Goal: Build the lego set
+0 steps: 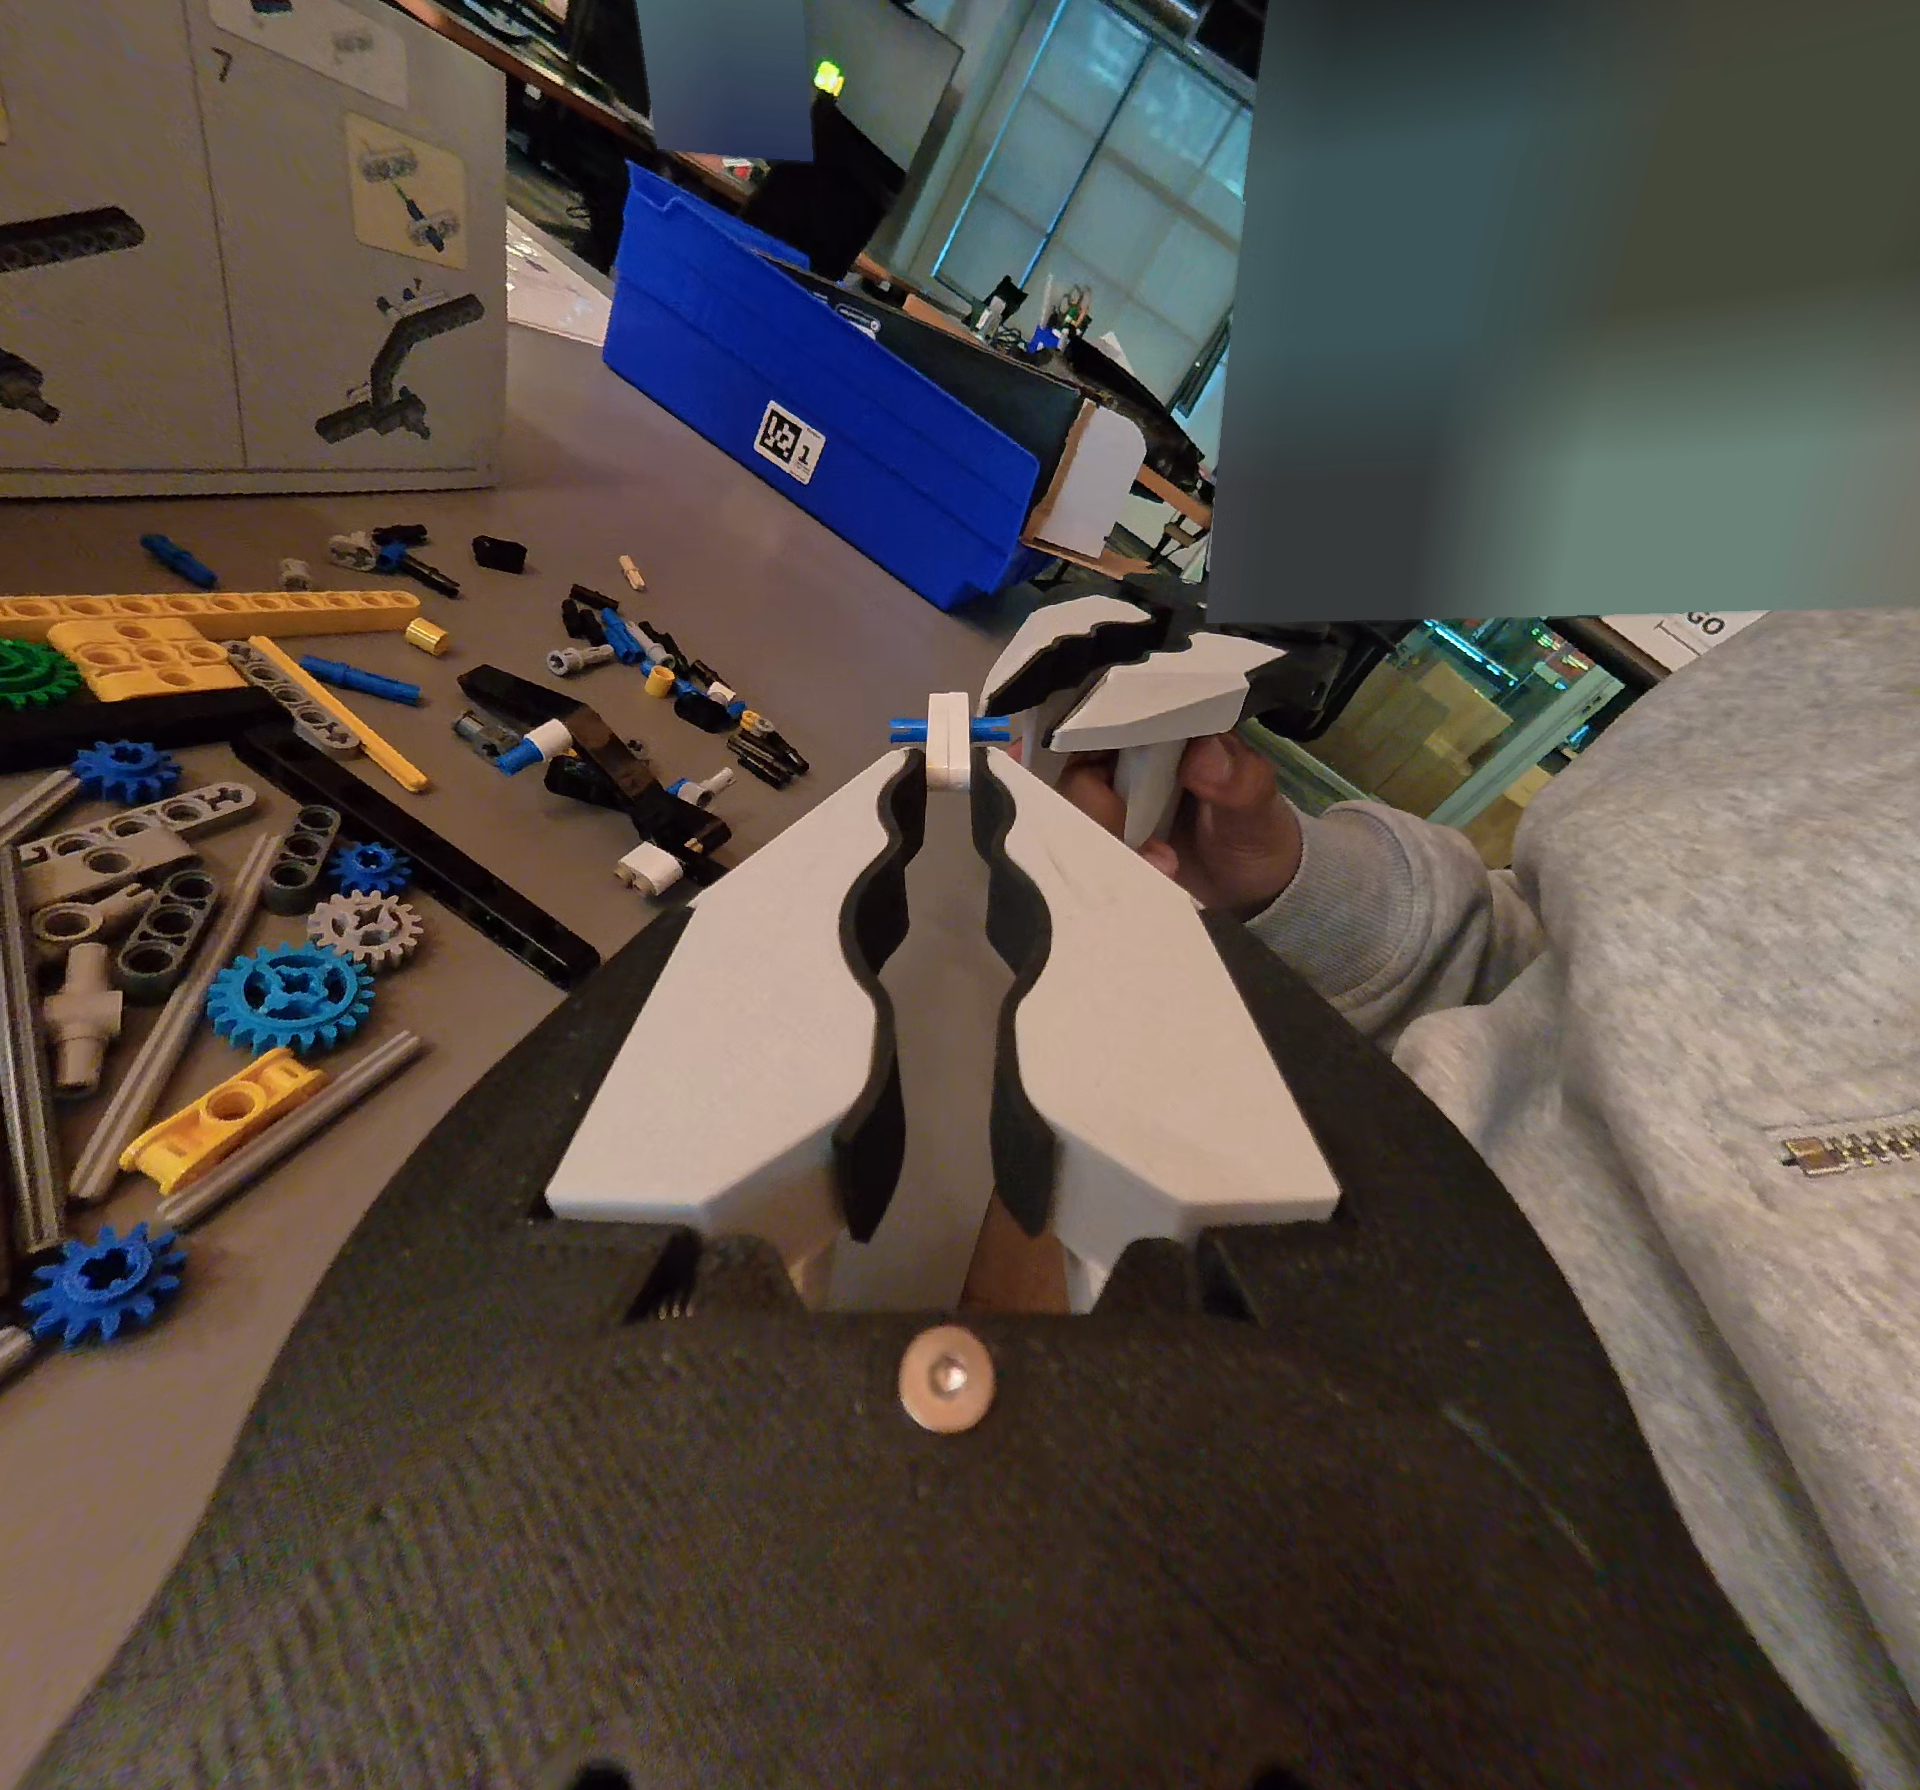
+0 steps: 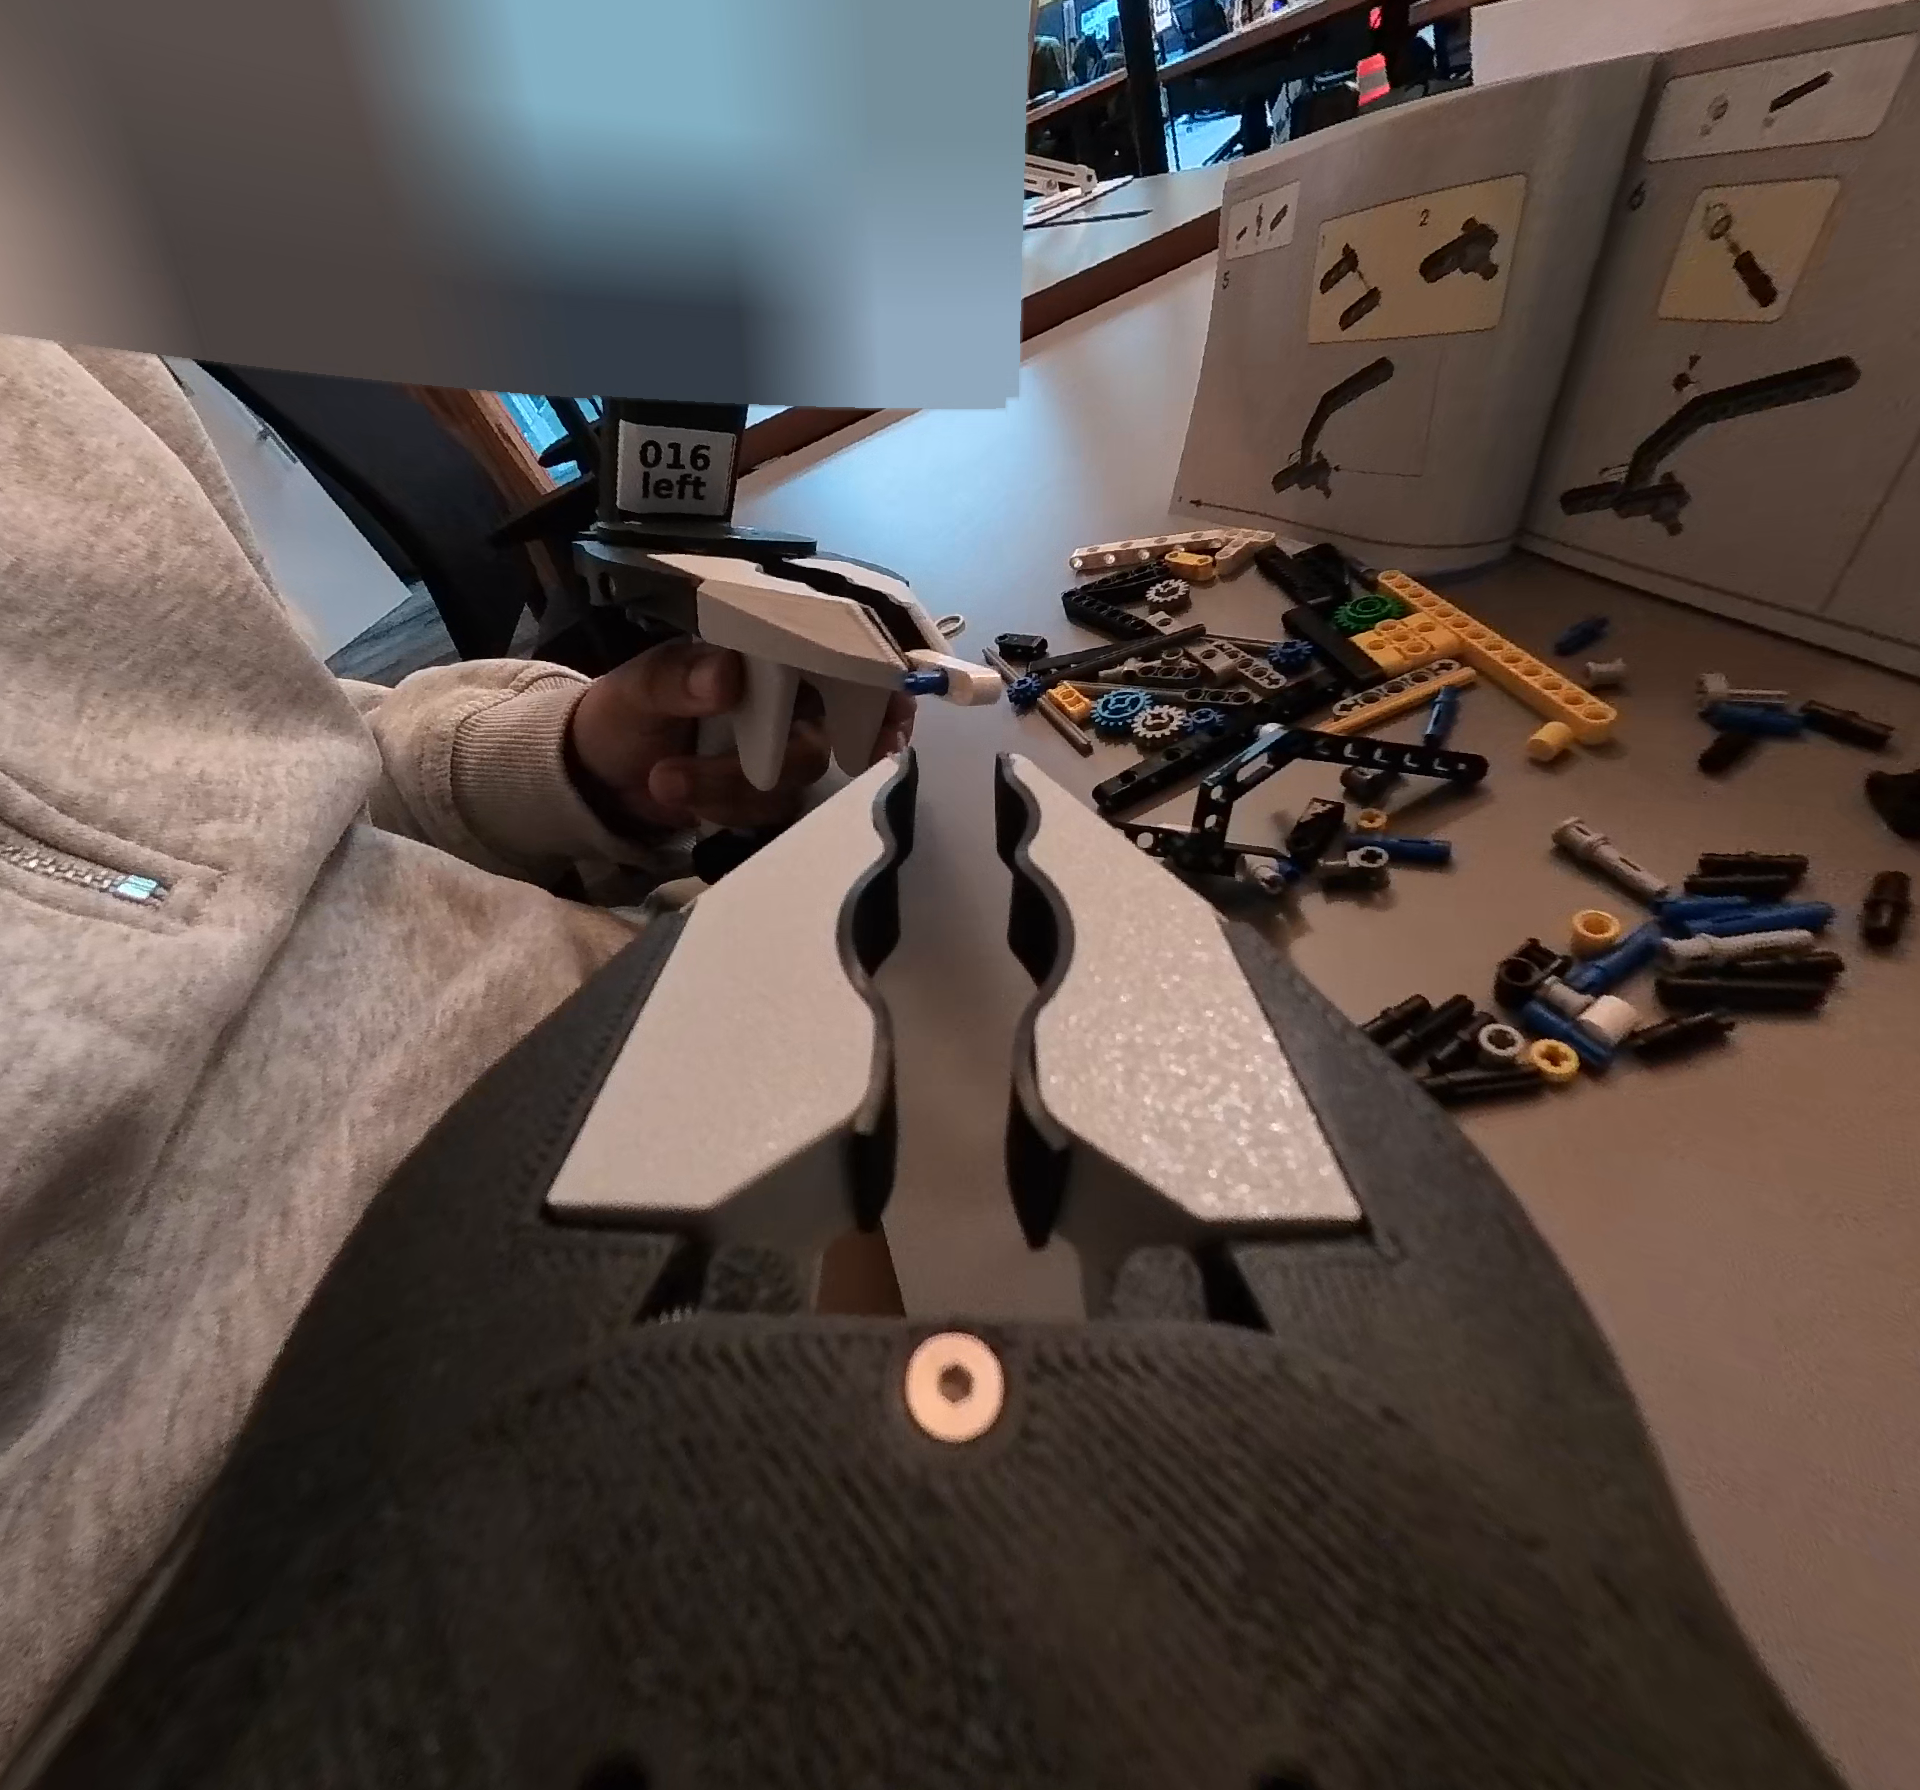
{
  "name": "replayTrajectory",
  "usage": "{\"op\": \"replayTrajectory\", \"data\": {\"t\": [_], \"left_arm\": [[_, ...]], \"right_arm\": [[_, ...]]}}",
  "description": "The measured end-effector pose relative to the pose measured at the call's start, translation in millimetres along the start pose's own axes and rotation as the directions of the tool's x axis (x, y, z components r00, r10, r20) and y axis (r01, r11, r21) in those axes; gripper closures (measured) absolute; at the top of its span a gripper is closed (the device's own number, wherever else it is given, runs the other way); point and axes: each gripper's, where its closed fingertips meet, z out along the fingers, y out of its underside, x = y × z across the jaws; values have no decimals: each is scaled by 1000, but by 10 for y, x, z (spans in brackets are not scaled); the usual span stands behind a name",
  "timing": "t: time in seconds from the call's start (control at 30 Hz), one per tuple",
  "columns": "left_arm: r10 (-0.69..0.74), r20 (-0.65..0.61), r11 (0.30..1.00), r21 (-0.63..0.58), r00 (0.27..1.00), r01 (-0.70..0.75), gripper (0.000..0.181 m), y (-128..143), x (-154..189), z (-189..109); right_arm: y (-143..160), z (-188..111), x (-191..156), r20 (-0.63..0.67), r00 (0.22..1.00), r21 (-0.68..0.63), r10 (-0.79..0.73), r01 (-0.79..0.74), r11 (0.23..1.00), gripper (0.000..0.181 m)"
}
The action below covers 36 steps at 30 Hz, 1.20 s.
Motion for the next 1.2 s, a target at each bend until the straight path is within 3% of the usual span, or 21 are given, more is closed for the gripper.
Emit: {"op": "replayTrajectory", "data": {"t": [0.6, 0.93, 1.03, 1.2], "left_arm": [[-2, 8, 1000, 0, 1000, 2, 175, 1, -12, 2], [22, 83, 999, 31, 996, -25, 175, -27, -74, 14], [15, 98, 1000, 19, 995, -17, 175, -13, -97, 28], [20, 106, 999, 34, 994, -24, 175, -23, -88, 28]], "right_arm": [[-18, -12, -1, 0, 1000, 7, -1, 1, 1000, 171], [-107, 135, -42, -14, 992, 108, 124, -121, 987, 166], [-95, 150, -35, -70, 996, 93, 54, -47, 995, 166], [-137, 119, -20, -248, 930, 22, -271, 285, 958, 173]]}}
